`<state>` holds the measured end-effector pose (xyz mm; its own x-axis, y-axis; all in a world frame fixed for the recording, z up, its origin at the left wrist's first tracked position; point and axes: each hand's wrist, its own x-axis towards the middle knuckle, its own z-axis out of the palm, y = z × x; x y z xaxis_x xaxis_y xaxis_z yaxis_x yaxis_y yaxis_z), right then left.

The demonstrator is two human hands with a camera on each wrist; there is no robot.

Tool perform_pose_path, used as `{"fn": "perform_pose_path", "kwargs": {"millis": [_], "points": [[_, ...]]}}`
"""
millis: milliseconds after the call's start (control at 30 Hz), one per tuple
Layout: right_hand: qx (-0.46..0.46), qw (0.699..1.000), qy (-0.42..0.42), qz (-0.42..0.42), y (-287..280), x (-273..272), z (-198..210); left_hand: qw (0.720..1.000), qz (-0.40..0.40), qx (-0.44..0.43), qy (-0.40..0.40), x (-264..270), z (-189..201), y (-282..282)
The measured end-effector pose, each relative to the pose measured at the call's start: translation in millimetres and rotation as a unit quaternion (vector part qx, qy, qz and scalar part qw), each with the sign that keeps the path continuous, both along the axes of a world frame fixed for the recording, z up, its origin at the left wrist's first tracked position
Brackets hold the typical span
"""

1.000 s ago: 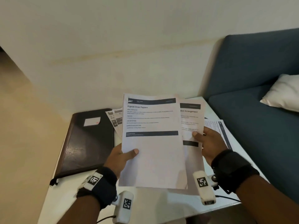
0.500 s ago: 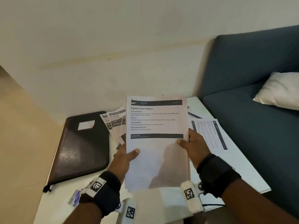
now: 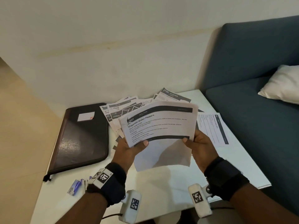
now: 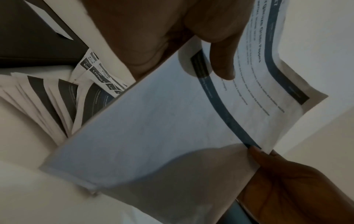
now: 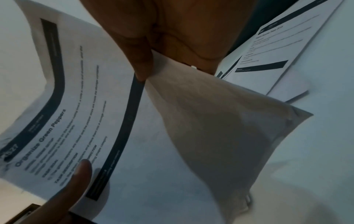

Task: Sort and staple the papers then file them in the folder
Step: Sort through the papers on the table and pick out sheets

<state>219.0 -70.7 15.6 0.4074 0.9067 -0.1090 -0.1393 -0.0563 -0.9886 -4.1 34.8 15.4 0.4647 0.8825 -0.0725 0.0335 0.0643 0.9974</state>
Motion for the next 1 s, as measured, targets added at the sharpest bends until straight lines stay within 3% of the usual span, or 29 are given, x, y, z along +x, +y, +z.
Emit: {"fn": "perform_pose_path", "kwargs": {"millis": [200, 533, 733, 867, 1000], "points": [[-0.081, 0.994, -0.064, -0.019, -13, -1, -26, 0.993, -0.067, -0.061, 0.075, 4, -21, -15], [-0.062, 0.995, -0.047, -0.059, -7, 2, -33, 0.997, -0.023, -0.048, 0.056, 16, -28, -16], [-0.224, 0.963, -0.146, 0.027, -20, 7, -82, 0.979, -0.081, -0.087, 0.165, 10, -52, -28], [-0.207, 0.965, -0.164, 0.014, -17, 9, -80, 0.985, -0.049, -0.089, 0.139, 14, -49, -28], [-0.165, 0.979, -0.121, -0.02, -8, 7, -61, 0.991, 0.021, -0.105, 0.076, 19, -34, -21]]}}
